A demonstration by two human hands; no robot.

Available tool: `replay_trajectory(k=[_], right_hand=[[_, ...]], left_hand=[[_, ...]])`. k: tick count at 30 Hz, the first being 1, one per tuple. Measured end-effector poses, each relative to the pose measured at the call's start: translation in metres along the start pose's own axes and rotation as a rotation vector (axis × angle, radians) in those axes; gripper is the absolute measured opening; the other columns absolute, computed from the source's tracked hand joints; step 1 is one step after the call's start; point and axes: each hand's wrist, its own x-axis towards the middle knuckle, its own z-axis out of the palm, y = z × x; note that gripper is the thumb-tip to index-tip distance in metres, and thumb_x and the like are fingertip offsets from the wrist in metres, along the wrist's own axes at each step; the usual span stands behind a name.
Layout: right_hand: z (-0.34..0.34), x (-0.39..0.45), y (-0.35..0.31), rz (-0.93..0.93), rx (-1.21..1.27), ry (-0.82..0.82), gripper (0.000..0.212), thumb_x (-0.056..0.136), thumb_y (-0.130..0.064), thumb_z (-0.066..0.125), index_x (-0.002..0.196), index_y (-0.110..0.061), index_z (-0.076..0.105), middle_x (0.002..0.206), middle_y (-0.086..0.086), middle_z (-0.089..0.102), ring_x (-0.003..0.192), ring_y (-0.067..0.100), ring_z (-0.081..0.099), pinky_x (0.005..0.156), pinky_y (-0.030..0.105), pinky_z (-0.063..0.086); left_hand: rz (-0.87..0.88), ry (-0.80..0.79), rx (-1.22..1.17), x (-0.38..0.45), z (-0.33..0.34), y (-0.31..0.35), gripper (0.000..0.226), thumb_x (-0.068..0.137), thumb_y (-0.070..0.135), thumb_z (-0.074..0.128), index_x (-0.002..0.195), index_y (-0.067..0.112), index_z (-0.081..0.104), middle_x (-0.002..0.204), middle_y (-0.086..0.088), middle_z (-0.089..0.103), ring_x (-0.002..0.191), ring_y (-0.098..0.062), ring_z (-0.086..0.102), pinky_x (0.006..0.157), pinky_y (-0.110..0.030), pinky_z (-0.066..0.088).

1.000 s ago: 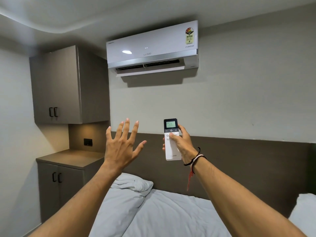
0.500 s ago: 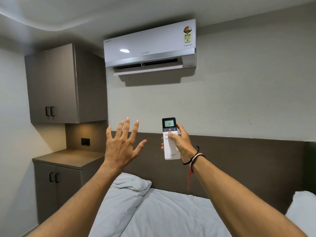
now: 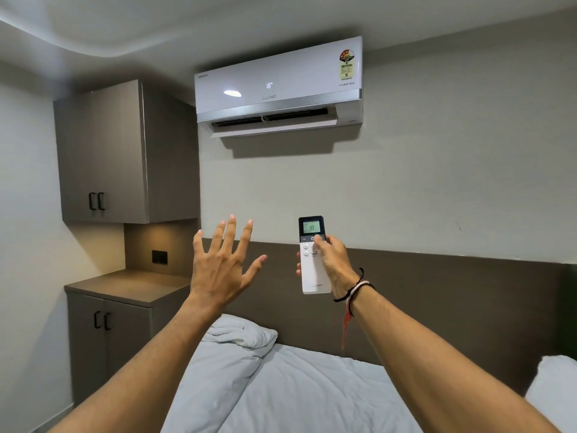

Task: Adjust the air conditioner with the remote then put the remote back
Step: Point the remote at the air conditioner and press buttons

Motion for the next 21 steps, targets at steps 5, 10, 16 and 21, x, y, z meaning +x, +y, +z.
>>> replay_trajectory(k=[5, 10, 16, 21], right_hand=[[-0.001, -0.002, 0.001, 0.042, -0.026, 0.033, 0.033, 0.103, -0.027, 0.039, 0.117, 0.0, 0.051, 0.083, 0.021, 0.067, 0.055, 0.031, 0.061, 0.053, 0.04, 0.057], [-0.004, -0.003, 0.003, 0.018, -0.07, 0.038, 0.032, 0.102, -0.026, 0.04, 0.115, 0.001, 0.052, 0.085, 0.023, 0.069, 0.056, 0.033, 0.063, 0.056, 0.041, 0.058], [-0.01, -0.005, 0.0, 0.016, -0.066, 0.037, 0.032, 0.103, -0.027, 0.04, 0.116, 0.0, 0.051, 0.084, 0.022, 0.068, 0.054, 0.031, 0.063, 0.05, 0.035, 0.057], [-0.015, -0.005, -0.001, 0.017, -0.063, 0.045, 0.032, 0.103, -0.027, 0.041, 0.116, 0.001, 0.05, 0.085, 0.024, 0.068, 0.053, 0.031, 0.063, 0.05, 0.036, 0.058]], left_hand=[[-0.001, 0.0, 0.003, -0.003, -0.001, 0.002, 0.08, 0.097, 0.069, 0.023, 0.158, 0.019, 0.039, 0.157, -0.023, 0.047, 0.14, -0.039, 0.052, 0.105, -0.07, 0.039], [0.0, 0.008, 0.009, -0.004, -0.001, 0.006, 0.08, 0.097, 0.068, 0.024, 0.157, 0.019, 0.04, 0.156, -0.023, 0.048, 0.139, -0.039, 0.053, 0.104, -0.069, 0.04], [0.002, 0.008, 0.01, -0.005, -0.002, 0.011, 0.08, 0.098, 0.068, 0.022, 0.157, 0.018, 0.041, 0.155, -0.023, 0.048, 0.138, -0.039, 0.053, 0.104, -0.069, 0.04], [0.003, 0.005, 0.011, -0.005, -0.001, 0.016, 0.079, 0.098, 0.068, 0.023, 0.157, 0.018, 0.041, 0.155, -0.023, 0.048, 0.138, -0.039, 0.053, 0.104, -0.069, 0.04]])
